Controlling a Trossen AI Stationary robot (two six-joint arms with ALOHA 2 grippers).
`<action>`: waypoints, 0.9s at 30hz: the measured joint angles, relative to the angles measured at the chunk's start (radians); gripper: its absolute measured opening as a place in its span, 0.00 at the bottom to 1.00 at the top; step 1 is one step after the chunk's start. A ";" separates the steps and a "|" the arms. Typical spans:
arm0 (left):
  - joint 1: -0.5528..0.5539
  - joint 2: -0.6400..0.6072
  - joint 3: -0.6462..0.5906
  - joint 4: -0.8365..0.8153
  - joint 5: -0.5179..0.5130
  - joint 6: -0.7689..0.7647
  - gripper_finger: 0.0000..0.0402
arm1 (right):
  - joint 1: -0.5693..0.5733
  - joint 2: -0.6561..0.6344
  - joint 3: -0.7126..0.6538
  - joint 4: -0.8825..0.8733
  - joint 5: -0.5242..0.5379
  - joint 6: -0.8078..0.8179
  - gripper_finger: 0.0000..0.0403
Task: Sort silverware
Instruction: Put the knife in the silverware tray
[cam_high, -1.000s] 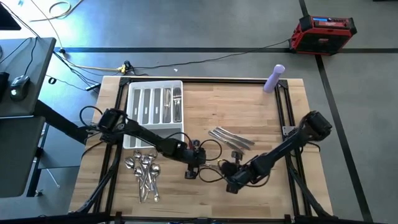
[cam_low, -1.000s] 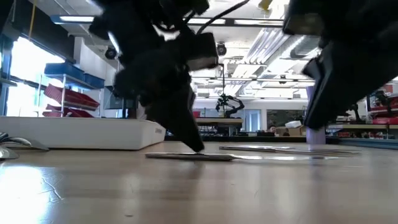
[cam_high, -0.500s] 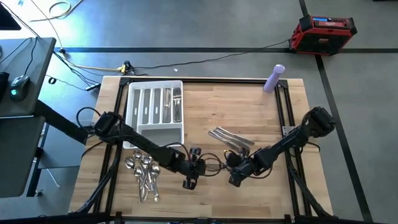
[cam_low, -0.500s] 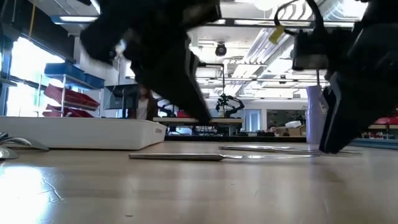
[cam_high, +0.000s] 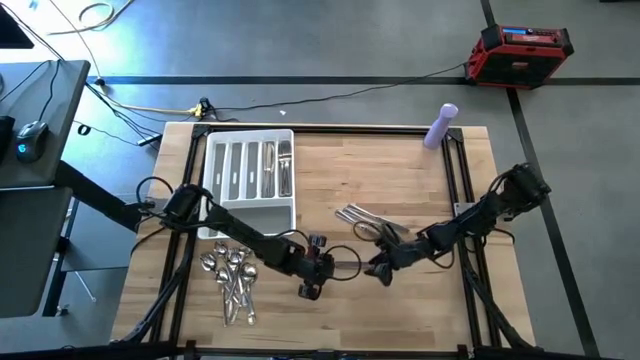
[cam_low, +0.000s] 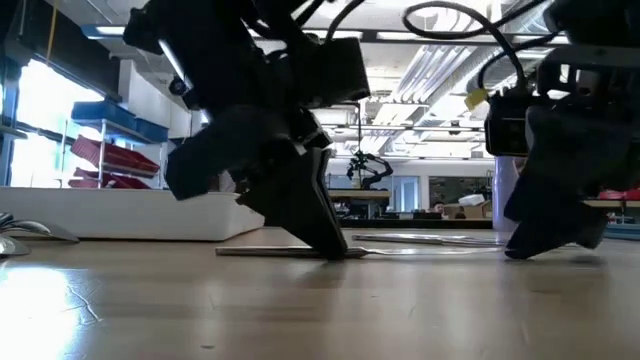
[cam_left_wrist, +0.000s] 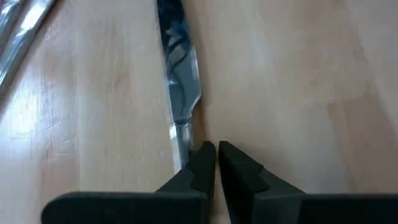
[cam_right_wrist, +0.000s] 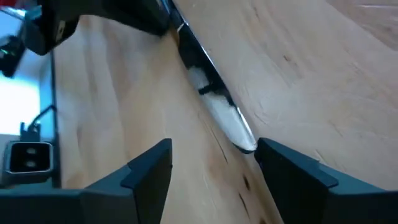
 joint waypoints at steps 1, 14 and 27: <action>0.002 0.007 0.001 0.021 0.005 0.000 0.02 | 0.000 0.000 -0.004 0.007 0.003 0.011 0.56; 0.035 0.078 0.003 0.132 0.051 -0.046 0.02 | -0.012 0.073 0.067 0.082 -0.027 -0.042 0.56; 0.037 0.079 0.001 0.164 0.061 -0.045 0.02 | -0.103 0.055 0.137 0.033 -0.165 -0.190 0.56</action>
